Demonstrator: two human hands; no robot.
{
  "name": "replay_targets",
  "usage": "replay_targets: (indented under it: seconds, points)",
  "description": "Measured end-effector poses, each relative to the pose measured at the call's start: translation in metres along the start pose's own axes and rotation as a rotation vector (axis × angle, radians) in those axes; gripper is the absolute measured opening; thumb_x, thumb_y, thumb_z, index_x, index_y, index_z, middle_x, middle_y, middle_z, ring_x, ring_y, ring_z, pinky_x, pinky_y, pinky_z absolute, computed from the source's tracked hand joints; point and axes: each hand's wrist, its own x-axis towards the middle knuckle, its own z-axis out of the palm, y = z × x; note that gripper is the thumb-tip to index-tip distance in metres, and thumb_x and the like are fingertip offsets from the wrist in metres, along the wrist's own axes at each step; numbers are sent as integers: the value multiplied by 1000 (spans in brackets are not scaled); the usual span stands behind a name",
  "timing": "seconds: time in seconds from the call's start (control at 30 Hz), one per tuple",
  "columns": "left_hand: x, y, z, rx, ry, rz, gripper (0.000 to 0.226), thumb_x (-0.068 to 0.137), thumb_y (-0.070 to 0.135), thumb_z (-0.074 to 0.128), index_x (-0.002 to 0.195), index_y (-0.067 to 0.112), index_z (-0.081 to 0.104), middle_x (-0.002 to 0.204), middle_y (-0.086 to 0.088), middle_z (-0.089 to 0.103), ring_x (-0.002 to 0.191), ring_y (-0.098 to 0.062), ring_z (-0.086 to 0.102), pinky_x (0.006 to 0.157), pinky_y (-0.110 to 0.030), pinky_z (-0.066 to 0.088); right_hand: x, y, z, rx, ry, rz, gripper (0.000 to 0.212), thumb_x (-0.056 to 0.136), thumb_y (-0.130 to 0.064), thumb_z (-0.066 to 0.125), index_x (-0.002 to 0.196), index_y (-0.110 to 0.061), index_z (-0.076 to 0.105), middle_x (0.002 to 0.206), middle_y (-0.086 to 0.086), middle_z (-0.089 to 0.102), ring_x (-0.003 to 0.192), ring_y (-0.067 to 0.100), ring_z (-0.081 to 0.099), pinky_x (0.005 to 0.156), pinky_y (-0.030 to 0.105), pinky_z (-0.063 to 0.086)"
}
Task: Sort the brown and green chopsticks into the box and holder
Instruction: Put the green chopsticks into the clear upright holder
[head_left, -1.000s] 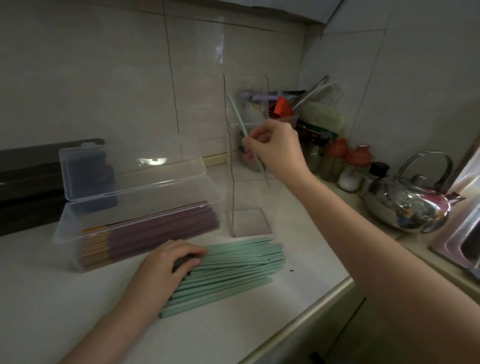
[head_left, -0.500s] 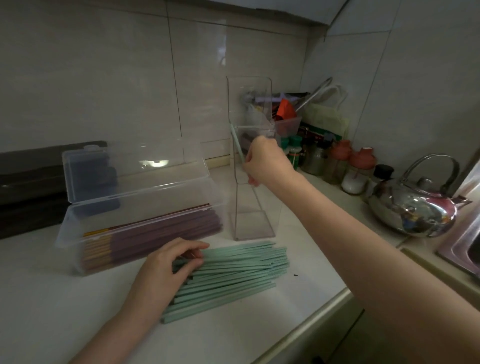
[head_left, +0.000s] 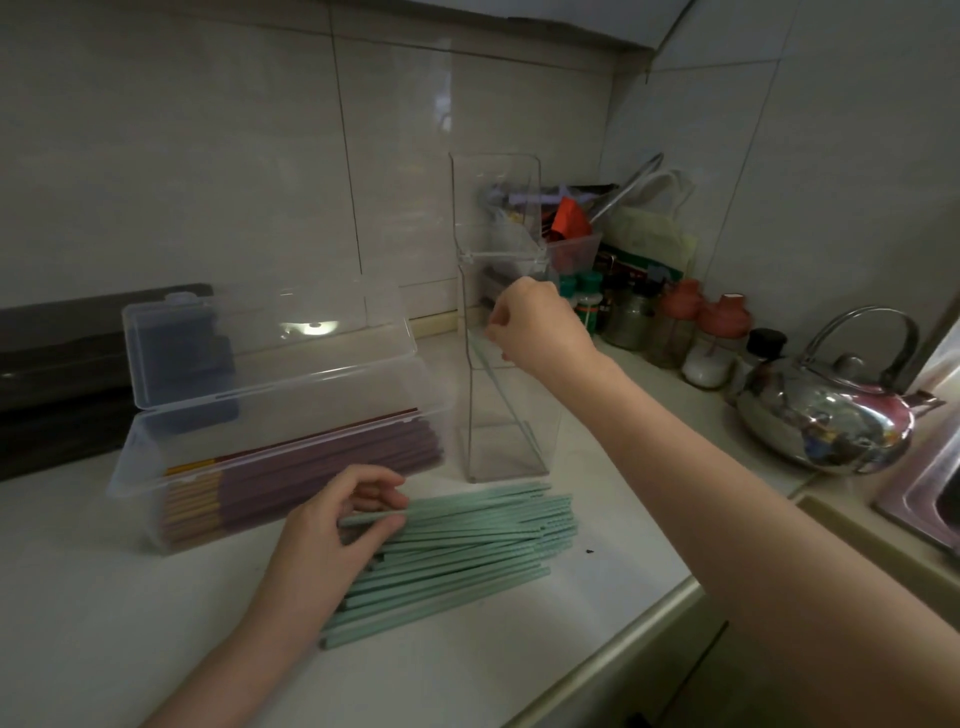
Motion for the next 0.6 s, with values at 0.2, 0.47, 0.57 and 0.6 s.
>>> replay_targets:
  seconds: [0.2,0.47,0.57,0.6]
  points:
    - [5,14,-8,-244,178,19,31,66,11,70,80,34,53,82,0,72,77,-14,68,74,-21,53,-70,8,-13,317,454,-145,9,89,-17,57,90,-17,66,74,-2,65,67,16,58,59,32,46]
    - [64,61,-47,-154,259,240,23,91,12,48,91,35,49,84,10,65,70,-6,61,66,-15,47,-145,48,56,338,47,-261,7,87,-17,61,91,-18,67,90,-6,59,87,9,53,78,29,45]
    - [100,84,-50,-89,184,285,29,93,8,49,91,38,48,81,15,66,71,-3,62,61,-13,46,-152,54,76,294,-40,-298,17,88,-30,55,94,-20,67,93,-5,57,95,12,50,84,30,43]
    - [112,93,-49,-53,144,304,31,93,8,49,90,39,48,80,14,66,70,-3,63,60,-14,45,-153,54,79,293,-49,-301,22,88,-34,51,93,-20,67,92,-5,57,94,13,49,84,30,42]
